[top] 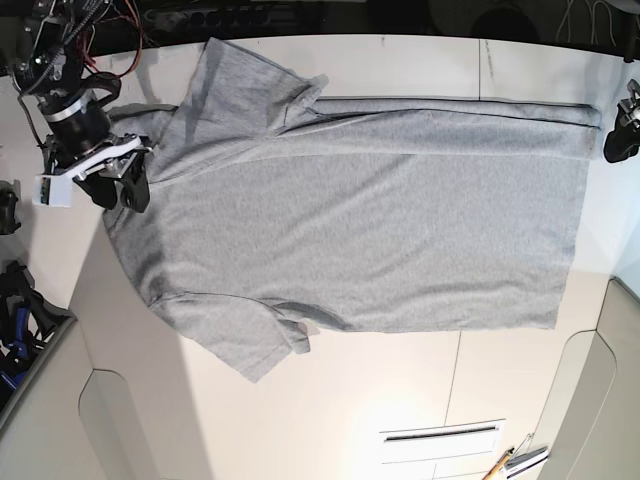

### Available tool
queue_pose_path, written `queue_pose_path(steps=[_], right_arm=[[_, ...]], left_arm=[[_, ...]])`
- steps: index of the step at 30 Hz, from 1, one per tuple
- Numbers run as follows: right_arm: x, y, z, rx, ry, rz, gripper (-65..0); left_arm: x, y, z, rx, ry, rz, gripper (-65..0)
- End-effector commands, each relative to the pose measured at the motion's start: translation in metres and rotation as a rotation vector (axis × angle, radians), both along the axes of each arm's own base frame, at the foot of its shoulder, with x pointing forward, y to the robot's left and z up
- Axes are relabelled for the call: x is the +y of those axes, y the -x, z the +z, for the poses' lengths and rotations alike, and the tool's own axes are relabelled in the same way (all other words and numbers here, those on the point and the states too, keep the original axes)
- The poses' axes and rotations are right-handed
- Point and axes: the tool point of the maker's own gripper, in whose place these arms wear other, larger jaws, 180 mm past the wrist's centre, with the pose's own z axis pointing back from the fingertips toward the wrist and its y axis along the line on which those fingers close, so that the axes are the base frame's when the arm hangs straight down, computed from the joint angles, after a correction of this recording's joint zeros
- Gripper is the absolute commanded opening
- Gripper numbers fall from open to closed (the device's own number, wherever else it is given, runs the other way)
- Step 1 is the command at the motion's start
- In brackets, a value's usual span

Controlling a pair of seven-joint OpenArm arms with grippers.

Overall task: Fold the T-shirt properly
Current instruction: 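Release and regrasp the shirt edge with the right gripper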

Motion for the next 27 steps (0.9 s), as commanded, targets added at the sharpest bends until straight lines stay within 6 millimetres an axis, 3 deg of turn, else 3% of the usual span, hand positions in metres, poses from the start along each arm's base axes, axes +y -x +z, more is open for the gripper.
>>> queue_pose_path(steps=[1,3,9,14,21,27], right_arm=[[0.000,0.005,0.011,-0.030,0.004,0.003,-36.8],[0.004,0.023,0.011,-0.002,-0.009,0.007,-36.8],[0.023,0.081,-0.015,0.142,-0.106,0.064,-36.8],[0.030,0.117,-0.033,0.247,-0.166,0.064,-36.8],[0.043,0.132,-0.075,0.350,-0.283,0.045,-36.8],[0.082,0.131,-0.088,0.379,-0.355,0.133,-36.9]], left_arm=[[0.006,-0.010,0.016,-0.047,-0.020,-0.005,-42.3],[0.006,-0.010,0.016,-0.048,-0.020,-0.005,-42.3],[0.003,-0.011,0.018,-0.061,-0.002,-0.010,-42.3],[-0.003,-0.011,0.021,-0.073,0.033,-0.028,-42.3],[-0.004,-0.012,0.022,-0.081,0.038,-0.030,-42.3],[-0.005,-0.013,0.024,-0.088,0.050,-0.029,-42.3]])
